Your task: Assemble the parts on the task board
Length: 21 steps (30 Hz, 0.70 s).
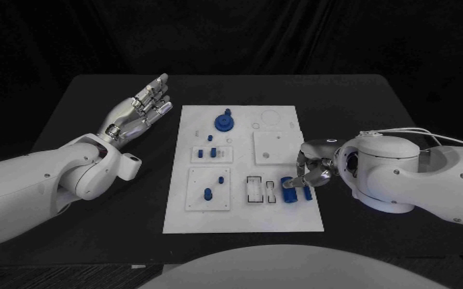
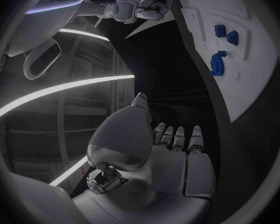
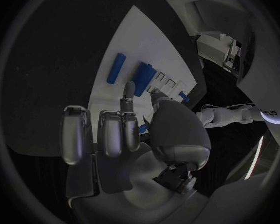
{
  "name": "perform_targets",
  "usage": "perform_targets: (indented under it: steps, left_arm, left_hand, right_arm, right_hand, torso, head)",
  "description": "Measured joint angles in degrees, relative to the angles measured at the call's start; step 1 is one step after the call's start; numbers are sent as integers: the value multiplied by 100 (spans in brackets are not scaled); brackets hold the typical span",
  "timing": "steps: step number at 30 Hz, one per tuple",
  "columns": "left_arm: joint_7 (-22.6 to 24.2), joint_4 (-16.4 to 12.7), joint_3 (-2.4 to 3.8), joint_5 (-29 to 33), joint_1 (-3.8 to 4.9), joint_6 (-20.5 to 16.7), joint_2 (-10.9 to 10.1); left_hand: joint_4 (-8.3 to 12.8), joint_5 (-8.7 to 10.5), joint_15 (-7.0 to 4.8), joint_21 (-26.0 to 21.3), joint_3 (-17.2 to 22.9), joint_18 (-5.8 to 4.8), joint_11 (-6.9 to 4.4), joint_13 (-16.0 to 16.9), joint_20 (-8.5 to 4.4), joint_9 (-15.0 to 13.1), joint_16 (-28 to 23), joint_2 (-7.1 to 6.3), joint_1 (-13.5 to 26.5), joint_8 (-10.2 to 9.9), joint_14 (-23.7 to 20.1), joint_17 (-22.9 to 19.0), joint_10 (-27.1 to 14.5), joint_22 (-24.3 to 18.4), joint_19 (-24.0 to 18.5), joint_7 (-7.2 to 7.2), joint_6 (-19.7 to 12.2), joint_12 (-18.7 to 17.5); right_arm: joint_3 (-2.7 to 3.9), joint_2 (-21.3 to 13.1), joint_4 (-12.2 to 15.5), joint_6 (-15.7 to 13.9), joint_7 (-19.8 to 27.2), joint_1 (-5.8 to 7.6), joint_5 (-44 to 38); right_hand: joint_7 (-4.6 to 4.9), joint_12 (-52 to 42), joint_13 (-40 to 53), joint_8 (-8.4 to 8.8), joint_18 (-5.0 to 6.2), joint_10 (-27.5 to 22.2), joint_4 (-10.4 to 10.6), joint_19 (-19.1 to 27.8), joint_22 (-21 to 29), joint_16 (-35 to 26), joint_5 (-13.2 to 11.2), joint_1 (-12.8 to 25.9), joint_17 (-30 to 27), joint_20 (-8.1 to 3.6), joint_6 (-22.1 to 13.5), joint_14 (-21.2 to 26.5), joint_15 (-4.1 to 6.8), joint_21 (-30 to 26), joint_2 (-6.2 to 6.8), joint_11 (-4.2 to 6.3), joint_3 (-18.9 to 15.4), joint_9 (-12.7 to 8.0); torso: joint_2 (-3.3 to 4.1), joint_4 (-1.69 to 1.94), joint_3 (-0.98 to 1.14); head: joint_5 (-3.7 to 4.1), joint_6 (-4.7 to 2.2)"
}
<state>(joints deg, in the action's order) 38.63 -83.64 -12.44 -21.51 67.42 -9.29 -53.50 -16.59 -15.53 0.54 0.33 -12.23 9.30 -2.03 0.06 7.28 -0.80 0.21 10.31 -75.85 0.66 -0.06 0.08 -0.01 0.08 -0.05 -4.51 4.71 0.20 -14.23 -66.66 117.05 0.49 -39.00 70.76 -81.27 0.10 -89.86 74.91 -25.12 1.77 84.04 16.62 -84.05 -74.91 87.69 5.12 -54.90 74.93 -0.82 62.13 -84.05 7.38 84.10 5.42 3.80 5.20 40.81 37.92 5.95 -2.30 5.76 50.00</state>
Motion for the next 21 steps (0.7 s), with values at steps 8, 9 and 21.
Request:
perform_targets:
  steps: [8,9,21]
  left_arm:
    - [1,4,0,-2,-4,77,0]
    - [1,4,0,-2,-4,84,0]
    - [2,3,0,-5,-10,152,-3]
  left_hand:
    - [0,-257,51,0,-32,0,79,-1,0,0,0,111,-112,0,7,-3,-3,0,0,0,0,0]
    - [0,-275,51,0,-32,0,79,-1,0,0,0,111,-111,0,7,-3,-3,0,0,0,0,0]
    - [0,-463,51,0,-31,0,79,0,0,-5,0,186,-187,0,8,-3,-3,1,0,95,66,0]
  right_arm:
    - [0,68,-31,71,-3,-11,-113]
    - [1,76,-38,88,-4,-11,-131]
    - [1,190,-124,343,-8,-56,-363]
  right_hand:
    - [13,0,0,85,1,0,37,0,0,66,-124,175,0,0,12,0,0,24,174,0,-185,78]
    - [8,0,0,107,1,0,37,0,1,65,-150,226,0,0,34,0,0,24,225,0,-233,93]
    - [-2,0,4,144,2,0,35,0,1,65,-207,779,-1,0,84,0,0,24,186,0,-720,315]
  torso:
    - [2,1,-2]
    - [2,1,-3]
    - [-1,3,-7]
  head:
    - [-26,0]
    - [-27,0]
    - [-42,0]
